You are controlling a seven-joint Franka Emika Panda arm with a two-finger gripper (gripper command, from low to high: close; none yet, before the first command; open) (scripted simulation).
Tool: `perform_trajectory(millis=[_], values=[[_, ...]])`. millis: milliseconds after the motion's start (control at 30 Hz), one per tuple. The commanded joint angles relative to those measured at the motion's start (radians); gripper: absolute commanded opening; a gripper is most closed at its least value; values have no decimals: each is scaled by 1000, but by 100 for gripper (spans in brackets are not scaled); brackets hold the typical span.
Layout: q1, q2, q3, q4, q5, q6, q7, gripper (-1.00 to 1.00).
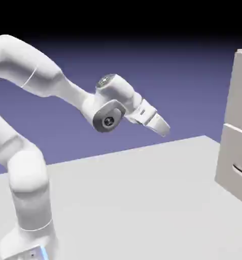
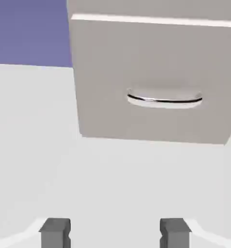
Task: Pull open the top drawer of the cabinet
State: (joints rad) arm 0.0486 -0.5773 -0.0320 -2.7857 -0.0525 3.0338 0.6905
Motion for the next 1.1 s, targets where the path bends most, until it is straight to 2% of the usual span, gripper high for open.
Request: perform_trajectory(millis=[0, 1067], values=[[30, -6, -27, 20, -44, -3, -42, 0], [1000, -201, -876, 665, -1435, -88, -1382, 0]])
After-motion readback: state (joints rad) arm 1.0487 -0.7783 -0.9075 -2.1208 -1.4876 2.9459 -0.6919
